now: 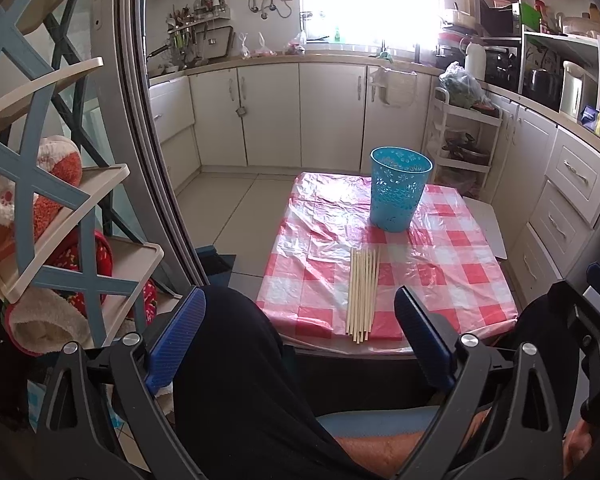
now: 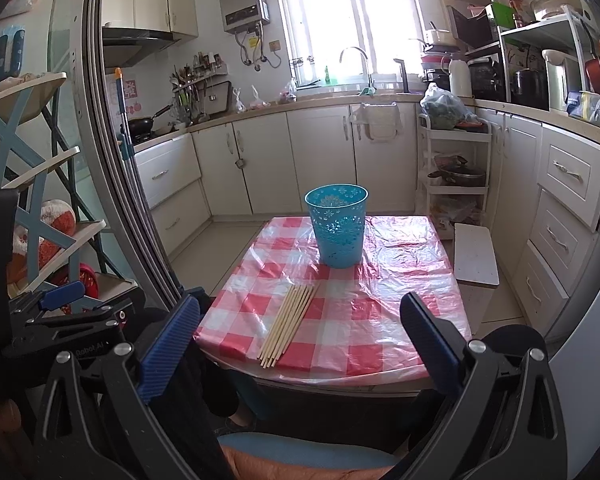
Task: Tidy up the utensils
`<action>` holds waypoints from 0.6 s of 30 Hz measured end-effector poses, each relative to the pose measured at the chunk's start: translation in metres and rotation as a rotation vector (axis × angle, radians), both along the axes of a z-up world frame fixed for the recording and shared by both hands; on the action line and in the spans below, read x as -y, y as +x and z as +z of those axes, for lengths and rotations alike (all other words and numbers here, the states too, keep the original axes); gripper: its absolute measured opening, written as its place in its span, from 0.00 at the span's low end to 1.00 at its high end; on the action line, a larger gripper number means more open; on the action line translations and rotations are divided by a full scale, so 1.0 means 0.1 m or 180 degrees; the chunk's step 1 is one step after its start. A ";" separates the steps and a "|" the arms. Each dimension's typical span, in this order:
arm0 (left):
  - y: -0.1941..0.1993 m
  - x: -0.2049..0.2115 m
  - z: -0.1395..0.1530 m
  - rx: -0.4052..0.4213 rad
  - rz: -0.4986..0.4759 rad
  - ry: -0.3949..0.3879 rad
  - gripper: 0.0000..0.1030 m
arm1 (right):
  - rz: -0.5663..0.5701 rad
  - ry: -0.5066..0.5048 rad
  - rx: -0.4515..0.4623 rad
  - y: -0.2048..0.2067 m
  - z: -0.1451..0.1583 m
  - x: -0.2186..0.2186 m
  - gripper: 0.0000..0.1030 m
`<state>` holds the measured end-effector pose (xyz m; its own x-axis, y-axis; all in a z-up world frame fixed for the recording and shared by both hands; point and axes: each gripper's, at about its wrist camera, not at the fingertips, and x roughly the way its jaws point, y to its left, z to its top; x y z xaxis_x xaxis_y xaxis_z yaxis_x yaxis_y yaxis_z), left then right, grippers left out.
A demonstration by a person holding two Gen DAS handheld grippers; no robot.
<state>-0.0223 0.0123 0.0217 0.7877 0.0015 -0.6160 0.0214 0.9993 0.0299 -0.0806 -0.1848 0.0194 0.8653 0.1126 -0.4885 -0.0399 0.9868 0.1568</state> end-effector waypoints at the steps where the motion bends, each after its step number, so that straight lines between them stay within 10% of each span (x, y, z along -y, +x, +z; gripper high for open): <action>1: 0.00 0.00 0.00 0.0002 0.0000 -0.0001 0.89 | 0.0003 -0.0002 -0.0003 0.00 0.00 -0.01 0.93; 18: -0.02 -0.02 0.03 0.0064 0.0033 -0.0011 0.91 | 0.0032 -0.0020 0.0010 -0.01 0.02 -0.01 0.93</action>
<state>-0.0248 0.0147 0.0244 0.7999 0.0078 -0.6001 0.0104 0.9996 0.0268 -0.0812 -0.1840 0.0210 0.8656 0.1184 -0.4865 -0.0504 0.9873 0.1506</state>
